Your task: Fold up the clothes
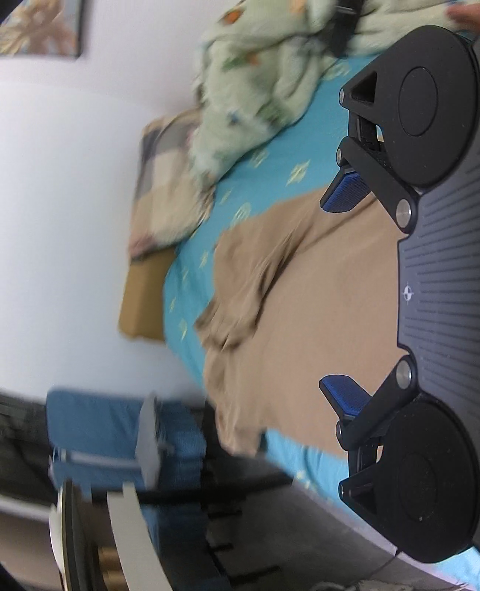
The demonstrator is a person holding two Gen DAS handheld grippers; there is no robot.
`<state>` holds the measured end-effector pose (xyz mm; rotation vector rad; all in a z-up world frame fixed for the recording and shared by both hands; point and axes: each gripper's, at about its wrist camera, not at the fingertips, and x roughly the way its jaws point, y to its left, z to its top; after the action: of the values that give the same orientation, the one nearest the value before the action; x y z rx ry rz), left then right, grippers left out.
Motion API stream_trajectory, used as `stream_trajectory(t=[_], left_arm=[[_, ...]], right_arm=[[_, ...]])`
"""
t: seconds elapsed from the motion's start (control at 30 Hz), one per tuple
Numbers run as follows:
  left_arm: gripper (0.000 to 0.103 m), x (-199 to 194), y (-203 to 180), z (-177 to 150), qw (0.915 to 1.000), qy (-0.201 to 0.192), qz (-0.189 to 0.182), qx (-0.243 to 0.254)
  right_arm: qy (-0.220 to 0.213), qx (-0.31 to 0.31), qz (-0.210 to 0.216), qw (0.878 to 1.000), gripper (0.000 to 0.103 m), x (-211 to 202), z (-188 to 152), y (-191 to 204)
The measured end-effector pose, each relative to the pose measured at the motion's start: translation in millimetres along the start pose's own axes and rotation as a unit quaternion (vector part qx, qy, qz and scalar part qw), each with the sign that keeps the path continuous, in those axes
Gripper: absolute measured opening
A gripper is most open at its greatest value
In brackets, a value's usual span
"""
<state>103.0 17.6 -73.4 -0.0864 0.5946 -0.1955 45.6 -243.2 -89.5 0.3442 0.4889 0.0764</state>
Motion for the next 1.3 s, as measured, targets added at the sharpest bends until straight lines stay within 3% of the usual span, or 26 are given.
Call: stream_trajectory(t=[0.13, 0.3, 0.47, 0.6, 0.7, 0.8, 0.93, 1.03, 1.2, 1.3], left_arm=[[0.095, 5.6, -39.1, -18.3, 0.9985, 0.031, -0.021, 0.039], [0.09, 23.0, -93.6, -43.7, 0.992, 0.071, -0.07, 0.077], [0.074, 50.5, -159.1, -72.7, 0.9763, 0.108, -0.14, 0.125], [0.073, 72.4, -201.6, -99.0, 0.9614, 0.133, -0.181, 0.159], [0.069, 85.1, -222.3, -117.4, 0.9521, 0.148, -0.193, 0.185], [0.055, 93.2, -233.9, -133.7, 0.9491, 0.139, -0.185, 0.214], [0.013, 96.6, -232.7, -137.8, 0.9497, 0.129, -0.179, 0.222], [0.003, 89.6, -214.0, -122.2, 0.9558, 0.134, -0.186, 0.184], [0.003, 40.5, -168.4, -81.9, 0.9679, 0.116, -0.188, 0.12], [0.003, -2.1, -130.7, -57.8, 0.9746, 0.1, -0.188, 0.069]], right_arm=[[-0.036, 0.023, 0.002, 0.999, 0.086, -20.5, 16.2, -29.5], [-0.058, 0.056, -0.041, 0.996, 0.086, -28.3, 25.6, -73.9], [-0.068, 0.12, -0.079, 0.987, 0.086, -27.0, 27.8, -118.4], [-0.081, 0.144, -0.102, 0.981, 0.086, -20.9, 26.9, -137.4], [-0.08, 0.157, -0.102, 0.979, 0.086, -14.5, 25.1, -145.2], [-0.075, 0.157, -0.106, 0.979, 0.086, -5.3, 24.9, -146.7], [-0.071, 0.154, -0.116, 0.979, 0.086, 3.8, 25.5, -146.8], [-0.082, 0.155, -0.116, 0.978, 0.086, 4.2, 27.6, -147.8], [-0.107, 0.159, -0.081, 0.978, 0.086, -2.7, 29.6, -143.7], [-0.101, 0.146, -0.076, 0.981, 0.086, -6.6, 28.3, -134.5]])
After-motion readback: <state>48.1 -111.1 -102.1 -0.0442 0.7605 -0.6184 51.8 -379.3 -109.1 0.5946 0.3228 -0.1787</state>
